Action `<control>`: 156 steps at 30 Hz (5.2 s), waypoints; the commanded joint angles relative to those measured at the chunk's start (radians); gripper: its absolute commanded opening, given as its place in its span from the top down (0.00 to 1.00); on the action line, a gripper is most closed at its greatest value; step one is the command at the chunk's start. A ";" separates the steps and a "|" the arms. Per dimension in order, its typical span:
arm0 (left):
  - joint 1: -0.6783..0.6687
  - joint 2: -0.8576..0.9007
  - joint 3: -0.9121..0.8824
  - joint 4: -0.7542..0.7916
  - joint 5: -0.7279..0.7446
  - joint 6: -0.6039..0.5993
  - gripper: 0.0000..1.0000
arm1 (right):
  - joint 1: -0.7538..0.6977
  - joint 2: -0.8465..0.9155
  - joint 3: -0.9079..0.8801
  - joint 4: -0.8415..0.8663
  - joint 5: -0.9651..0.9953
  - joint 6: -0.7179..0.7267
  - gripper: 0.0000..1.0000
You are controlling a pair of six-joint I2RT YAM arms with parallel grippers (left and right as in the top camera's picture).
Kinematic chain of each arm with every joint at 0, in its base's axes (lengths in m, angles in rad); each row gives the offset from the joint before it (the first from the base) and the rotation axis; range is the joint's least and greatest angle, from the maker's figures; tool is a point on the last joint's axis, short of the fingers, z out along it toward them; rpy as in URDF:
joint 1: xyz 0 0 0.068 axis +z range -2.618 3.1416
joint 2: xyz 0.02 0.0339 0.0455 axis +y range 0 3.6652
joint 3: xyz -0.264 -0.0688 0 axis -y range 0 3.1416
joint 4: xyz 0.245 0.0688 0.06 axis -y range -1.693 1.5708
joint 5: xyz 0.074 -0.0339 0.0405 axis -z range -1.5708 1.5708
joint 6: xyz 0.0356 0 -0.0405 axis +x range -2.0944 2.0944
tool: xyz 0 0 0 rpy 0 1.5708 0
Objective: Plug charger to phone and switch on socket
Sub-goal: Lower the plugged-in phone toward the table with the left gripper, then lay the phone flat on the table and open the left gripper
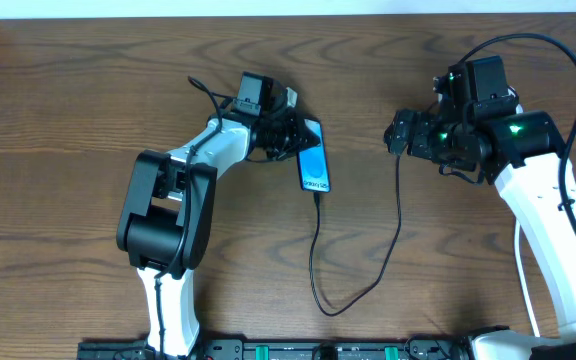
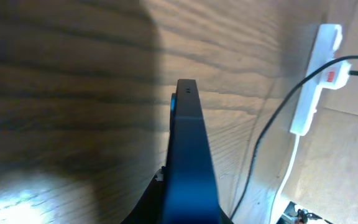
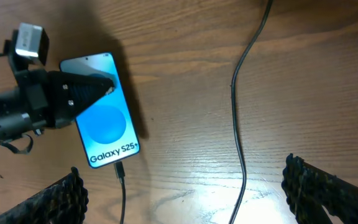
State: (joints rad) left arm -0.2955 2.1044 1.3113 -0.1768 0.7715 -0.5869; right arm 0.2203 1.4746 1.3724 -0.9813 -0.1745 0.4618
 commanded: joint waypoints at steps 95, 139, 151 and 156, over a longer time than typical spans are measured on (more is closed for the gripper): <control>-0.278 0.000 -0.048 -0.163 -0.657 0.006 0.09 | 0.004 -0.008 -0.008 0.013 -0.012 -0.014 0.01; -0.069 -0.391 -0.003 -0.320 -0.774 0.380 0.09 | 0.004 -0.008 -0.008 0.032 -0.011 -0.014 0.01; -0.062 -0.660 -0.003 -0.590 -1.071 0.437 0.09 | 0.004 -0.008 -0.008 0.045 -0.011 -0.014 0.01; -0.062 -0.710 -0.004 -0.608 -1.080 0.438 0.09 | 0.004 -0.008 -0.008 0.046 -0.011 -0.014 0.01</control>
State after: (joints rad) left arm -0.3614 1.4189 1.3022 -0.7815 -0.2596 -0.1669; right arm 0.2203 1.4746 1.3670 -0.9371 -0.1860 0.4618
